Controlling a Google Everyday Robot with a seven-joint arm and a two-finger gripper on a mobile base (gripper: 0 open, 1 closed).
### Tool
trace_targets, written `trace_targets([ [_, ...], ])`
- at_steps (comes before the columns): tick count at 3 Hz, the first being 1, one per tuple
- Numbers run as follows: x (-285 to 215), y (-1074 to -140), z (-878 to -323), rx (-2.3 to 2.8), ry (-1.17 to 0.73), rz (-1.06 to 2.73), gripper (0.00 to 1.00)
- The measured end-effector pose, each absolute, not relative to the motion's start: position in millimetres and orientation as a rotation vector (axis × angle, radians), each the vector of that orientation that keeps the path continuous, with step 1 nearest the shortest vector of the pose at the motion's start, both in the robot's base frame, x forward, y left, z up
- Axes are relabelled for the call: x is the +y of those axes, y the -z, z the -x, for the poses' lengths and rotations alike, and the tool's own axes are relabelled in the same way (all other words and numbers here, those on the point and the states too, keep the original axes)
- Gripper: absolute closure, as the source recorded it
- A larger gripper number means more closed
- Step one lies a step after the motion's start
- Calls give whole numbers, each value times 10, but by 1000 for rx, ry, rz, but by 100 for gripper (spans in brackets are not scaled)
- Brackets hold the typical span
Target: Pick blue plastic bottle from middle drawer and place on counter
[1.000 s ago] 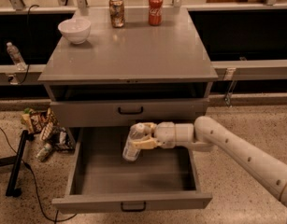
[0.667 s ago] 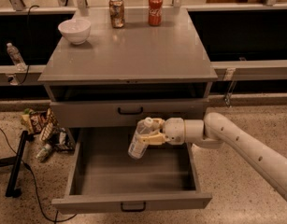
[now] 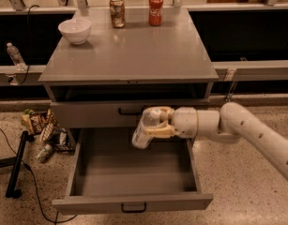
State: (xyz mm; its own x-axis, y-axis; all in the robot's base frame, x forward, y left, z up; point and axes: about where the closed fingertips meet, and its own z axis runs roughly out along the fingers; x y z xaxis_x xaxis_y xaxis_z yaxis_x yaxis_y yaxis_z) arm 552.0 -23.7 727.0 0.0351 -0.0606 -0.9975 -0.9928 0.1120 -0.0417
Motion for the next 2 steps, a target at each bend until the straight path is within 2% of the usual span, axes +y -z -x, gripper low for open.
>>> trace_targets([
  [2, -242, -8778, -5398, 1174, -912, 1260, 100],
])
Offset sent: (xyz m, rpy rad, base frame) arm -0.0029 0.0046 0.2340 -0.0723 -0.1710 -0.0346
